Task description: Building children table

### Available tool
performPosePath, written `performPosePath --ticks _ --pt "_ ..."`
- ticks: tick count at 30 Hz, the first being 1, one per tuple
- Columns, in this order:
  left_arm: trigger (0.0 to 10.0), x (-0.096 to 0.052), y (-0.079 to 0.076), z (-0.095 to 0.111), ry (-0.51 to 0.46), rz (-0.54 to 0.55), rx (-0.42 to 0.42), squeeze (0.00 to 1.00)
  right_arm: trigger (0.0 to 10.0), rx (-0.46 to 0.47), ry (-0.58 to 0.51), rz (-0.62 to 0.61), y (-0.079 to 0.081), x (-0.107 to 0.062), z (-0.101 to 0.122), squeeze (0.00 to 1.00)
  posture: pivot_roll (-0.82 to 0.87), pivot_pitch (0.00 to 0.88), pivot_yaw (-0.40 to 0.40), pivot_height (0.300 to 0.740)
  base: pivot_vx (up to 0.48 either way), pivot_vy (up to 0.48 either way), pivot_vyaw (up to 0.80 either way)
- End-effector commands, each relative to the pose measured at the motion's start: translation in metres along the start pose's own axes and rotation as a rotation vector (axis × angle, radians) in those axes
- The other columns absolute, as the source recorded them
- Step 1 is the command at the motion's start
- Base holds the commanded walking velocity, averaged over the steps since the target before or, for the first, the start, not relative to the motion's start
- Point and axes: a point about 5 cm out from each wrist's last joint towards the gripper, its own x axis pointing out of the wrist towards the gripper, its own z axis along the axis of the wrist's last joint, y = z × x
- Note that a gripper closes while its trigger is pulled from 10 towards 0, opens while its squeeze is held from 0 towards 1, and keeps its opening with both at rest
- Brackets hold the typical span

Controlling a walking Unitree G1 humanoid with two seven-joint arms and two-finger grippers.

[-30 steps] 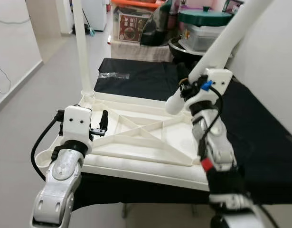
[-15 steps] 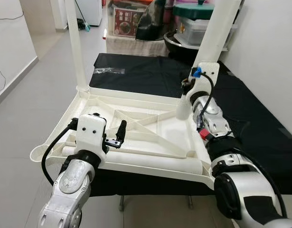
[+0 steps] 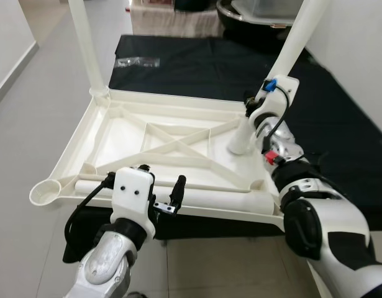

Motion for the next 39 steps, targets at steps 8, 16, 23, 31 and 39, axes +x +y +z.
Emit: performPosePath --ticks 8,16,23,31,39 --pt "10.0 -0.009 -0.006 0.001 0.024 -0.025 -0.001 0.0 10.0 -0.222 -0.095 -0.109 -0.034 0.001 0.014 0.0 0.15 0.266 -0.123 0.74 0.0 0.0 0.0" --pt "10.0 -0.011 -0.007 0.002 0.032 -0.026 0.004 0.0 10.0 -0.358 -0.217 -0.187 -0.049 0.002 0.04 0.0 0.15 0.268 -0.123 0.74 0.0 0.0 0.0" --pt "10.0 -0.013 -0.01 0.003 0.038 -0.03 0.014 0.0 10.0 -0.519 -0.323 -0.367 -0.076 0.0 0.077 0.0 0.15 0.258 -0.138 0.74 0.0 0.0 0.0" --pt "10.0 -0.007 -0.01 0.0 0.035 -0.019 0.026 0.0 10.0 -0.232 -0.385 -0.226 -0.041 0.005 0.087 0.0 0.14 0.222 -0.141 0.74 0.0 0.0 0.0" --pt "10.0 0.005 -0.002 -0.002 0.021 0.002 0.083 0.0 10.0 0.151 -0.44 -0.025 -0.004 0.004 0.107 0.0 0.14 0.159 -0.134 0.74 0.0 0.0 0.0"
